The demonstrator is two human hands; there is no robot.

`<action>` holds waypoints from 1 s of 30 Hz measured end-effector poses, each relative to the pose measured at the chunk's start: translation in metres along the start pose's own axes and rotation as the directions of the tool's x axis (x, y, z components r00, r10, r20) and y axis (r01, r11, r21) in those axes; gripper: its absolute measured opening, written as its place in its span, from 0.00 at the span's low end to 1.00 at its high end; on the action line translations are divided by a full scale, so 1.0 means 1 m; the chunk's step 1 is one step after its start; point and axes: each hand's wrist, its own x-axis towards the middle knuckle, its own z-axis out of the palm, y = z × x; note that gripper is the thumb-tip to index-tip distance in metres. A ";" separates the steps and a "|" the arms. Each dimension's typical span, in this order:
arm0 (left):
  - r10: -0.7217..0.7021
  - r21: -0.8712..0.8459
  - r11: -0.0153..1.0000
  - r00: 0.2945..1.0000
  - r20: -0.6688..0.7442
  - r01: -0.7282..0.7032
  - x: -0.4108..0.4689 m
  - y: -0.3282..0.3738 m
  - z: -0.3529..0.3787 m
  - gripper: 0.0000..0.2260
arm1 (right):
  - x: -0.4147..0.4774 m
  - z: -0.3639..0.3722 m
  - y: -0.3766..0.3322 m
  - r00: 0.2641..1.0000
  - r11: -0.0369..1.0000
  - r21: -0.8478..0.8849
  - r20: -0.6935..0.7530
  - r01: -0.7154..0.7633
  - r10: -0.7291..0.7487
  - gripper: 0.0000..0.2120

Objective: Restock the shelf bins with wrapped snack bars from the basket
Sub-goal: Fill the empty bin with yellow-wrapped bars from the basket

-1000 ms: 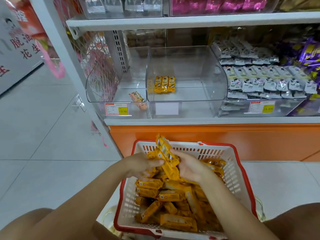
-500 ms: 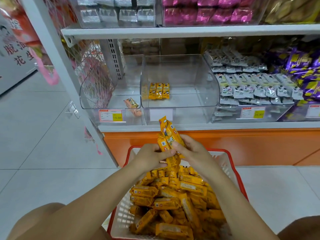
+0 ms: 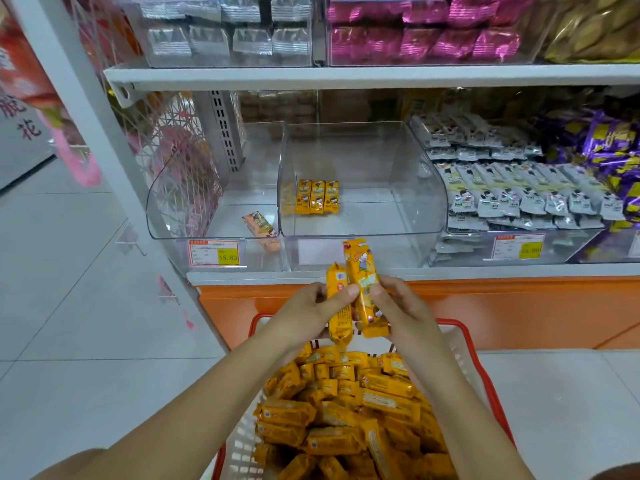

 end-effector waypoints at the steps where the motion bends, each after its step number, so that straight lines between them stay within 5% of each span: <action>1: -0.008 0.033 0.999 1.000 0.002 0.008 -0.001 0.001 0.001 0.19 | 0.001 0.002 0.003 1.000 1.000 -0.008 -0.013 -0.011 0.011 0.10; 7: -0.187 -0.180 0.968 0.980 -0.066 0.172 0.006 0.011 0.002 0.14 | 0.003 0.005 0.006 0.998 0.999 0.007 -0.053 -0.042 0.042 0.08; 16: -0.061 -0.283 0.955 0.992 0.108 0.090 0.006 0.022 -0.007 0.18 | -0.003 -0.011 -0.016 0.992 0.989 -0.088 -0.033 0.120 -0.124 0.11; 21: -0.008 -0.274 0.962 1.000 -0.003 0.007 0.004 0.027 -0.002 0.14 | -0.008 -0.006 -0.025 0.978 0.954 -0.213 0.045 0.209 -0.204 0.12; 24: 0.023 -0.232 0.971 0.993 -0.117 -0.050 0.005 0.032 0.000 0.11 | -0.006 0.002 -0.032 0.963 0.850 -0.455 0.093 0.266 -0.251 0.23; 26: 0.056 -0.221 0.971 0.983 -0.174 -0.095 0.006 0.038 0.000 0.10 | -0.002 0.013 -0.037 0.940 0.668 -0.679 0.100 0.305 -0.327 0.33; 28: 0.106 -0.221 0.963 0.972 -0.211 -0.153 0.008 0.047 -0.002 0.11 | 0.006 0.021 -0.046 0.905 0.521 -0.786 0.110 0.333 -0.412 0.34; 30: 0.182 -0.179 0.958 0.958 -0.221 -0.223 0.008 0.058 -0.010 0.13 | 0.020 0.024 -0.063 0.893 0.500 -0.797 0.105 0.339 -0.438 0.31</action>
